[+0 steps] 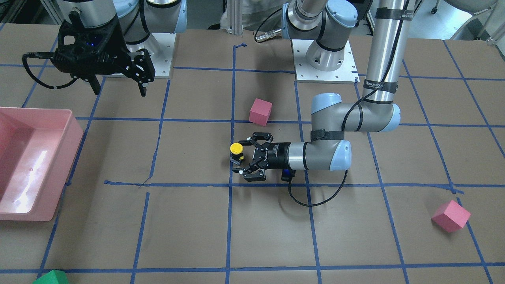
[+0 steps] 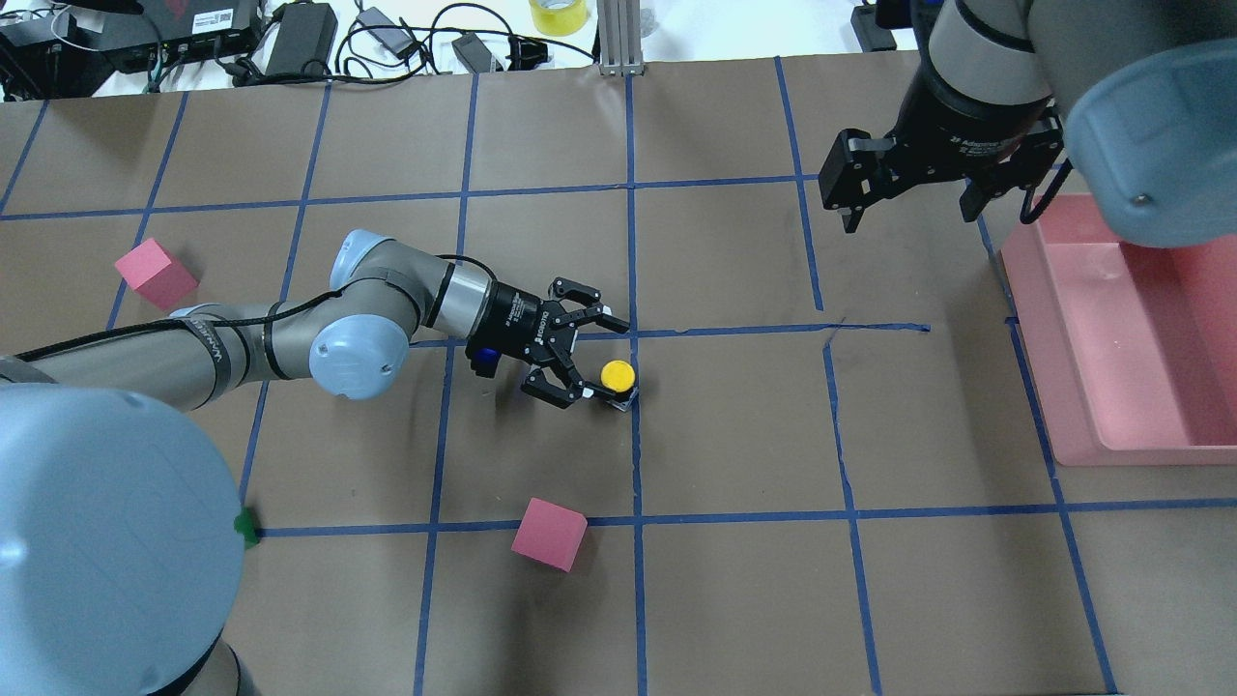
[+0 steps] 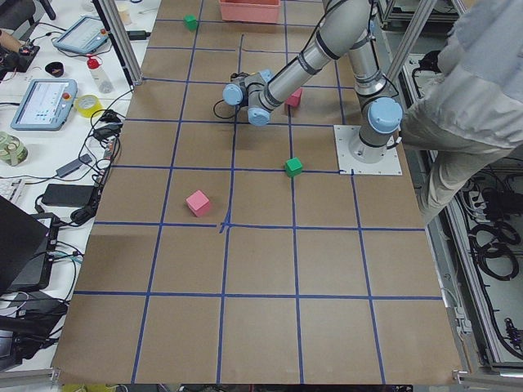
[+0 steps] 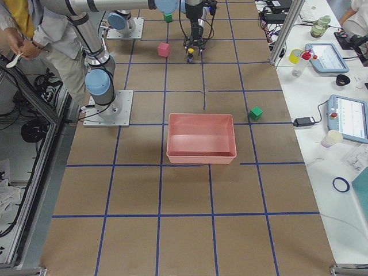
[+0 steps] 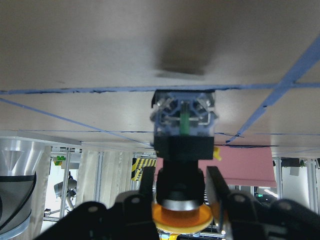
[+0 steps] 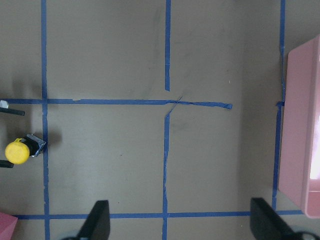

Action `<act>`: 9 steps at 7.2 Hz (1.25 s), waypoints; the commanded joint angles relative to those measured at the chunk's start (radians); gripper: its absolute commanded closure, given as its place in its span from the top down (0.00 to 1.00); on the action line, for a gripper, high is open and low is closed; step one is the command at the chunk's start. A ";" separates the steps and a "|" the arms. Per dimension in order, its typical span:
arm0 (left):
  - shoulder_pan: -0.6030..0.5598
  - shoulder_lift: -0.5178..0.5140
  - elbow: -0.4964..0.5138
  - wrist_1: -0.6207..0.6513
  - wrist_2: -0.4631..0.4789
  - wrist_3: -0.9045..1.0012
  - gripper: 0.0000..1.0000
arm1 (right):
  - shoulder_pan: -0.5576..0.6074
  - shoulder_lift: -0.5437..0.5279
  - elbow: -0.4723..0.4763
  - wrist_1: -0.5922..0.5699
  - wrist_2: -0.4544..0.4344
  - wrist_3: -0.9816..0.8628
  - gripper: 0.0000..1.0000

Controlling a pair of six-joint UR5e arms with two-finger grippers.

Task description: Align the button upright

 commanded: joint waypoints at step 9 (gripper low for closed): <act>0.058 0.161 0.276 -0.121 0.844 0.504 1.00 | 0.000 0.000 0.000 0.000 0.000 0.000 1.00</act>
